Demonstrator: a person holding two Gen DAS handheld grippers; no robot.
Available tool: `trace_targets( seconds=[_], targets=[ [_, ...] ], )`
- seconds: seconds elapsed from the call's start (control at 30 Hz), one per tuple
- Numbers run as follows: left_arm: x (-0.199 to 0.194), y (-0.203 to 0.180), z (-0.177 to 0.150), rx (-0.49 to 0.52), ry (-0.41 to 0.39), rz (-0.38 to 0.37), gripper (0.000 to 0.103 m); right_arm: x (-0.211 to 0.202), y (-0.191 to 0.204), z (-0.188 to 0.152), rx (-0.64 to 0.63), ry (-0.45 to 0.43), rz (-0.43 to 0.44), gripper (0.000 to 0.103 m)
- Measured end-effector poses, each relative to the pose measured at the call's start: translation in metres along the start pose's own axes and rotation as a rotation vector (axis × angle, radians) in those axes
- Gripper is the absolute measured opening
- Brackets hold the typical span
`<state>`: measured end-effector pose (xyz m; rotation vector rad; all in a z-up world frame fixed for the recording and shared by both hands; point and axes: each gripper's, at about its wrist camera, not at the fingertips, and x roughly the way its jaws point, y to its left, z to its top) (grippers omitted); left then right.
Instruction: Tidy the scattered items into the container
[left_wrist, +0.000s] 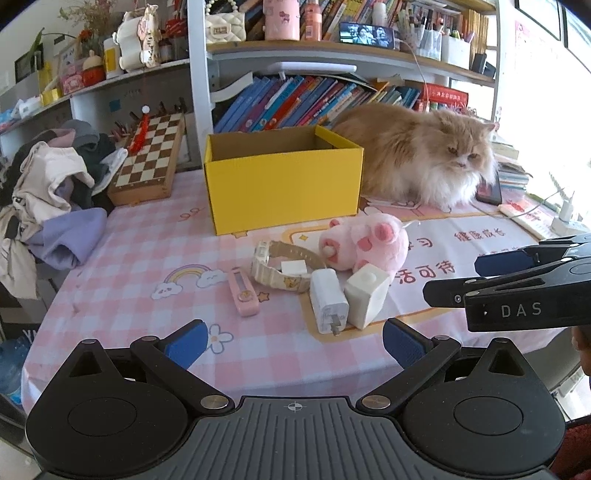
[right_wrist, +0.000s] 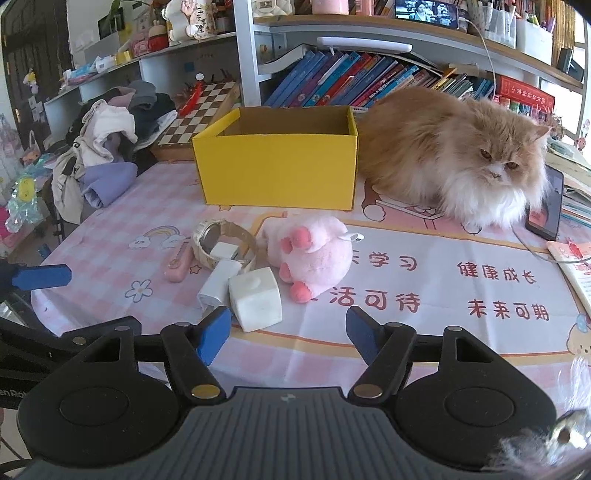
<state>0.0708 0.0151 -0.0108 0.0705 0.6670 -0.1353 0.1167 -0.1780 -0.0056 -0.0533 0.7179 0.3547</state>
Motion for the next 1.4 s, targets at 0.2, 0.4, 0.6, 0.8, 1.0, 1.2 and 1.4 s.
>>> trace_targets(
  seconds=[0.2, 0.4, 0.6, 0.8, 1.0, 1.2, 1.4],
  targets=[
    [0.001, 0.000, 0.000, 0.004, 0.000, 0.008, 0.102, 0.002, 0.004, -0.002, -0.002, 0.016, 0.008, 0.059],
    [0.005, -0.001, 0.001, 0.014, 0.002, 0.012, 0.102, 0.007, 0.007, -0.002, 0.000, 0.037, 0.007, 0.057],
    [0.008, 0.000, 0.002, 0.014, 0.010, 0.006, 0.102, 0.012, 0.008, 0.002, -0.014, 0.036, 0.018, 0.056],
    [0.012, 0.000, 0.004, 0.015, 0.015, 0.001, 0.102, 0.018, 0.005, 0.005, -0.008, 0.047, 0.023, 0.056],
    [0.015, 0.001, 0.002, 0.004, 0.030, -0.005, 0.102, 0.021, 0.001, 0.006, -0.007, 0.063, 0.025, 0.056],
    [0.018, 0.002, 0.005, 0.006, 0.032, -0.007, 0.101, 0.025, -0.001, 0.007, -0.004, 0.069, 0.031, 0.056],
    [0.022, 0.002, 0.007, 0.014, 0.029, -0.005, 0.100, 0.033, 0.002, 0.011, -0.014, 0.081, 0.048, 0.056]
  ],
)
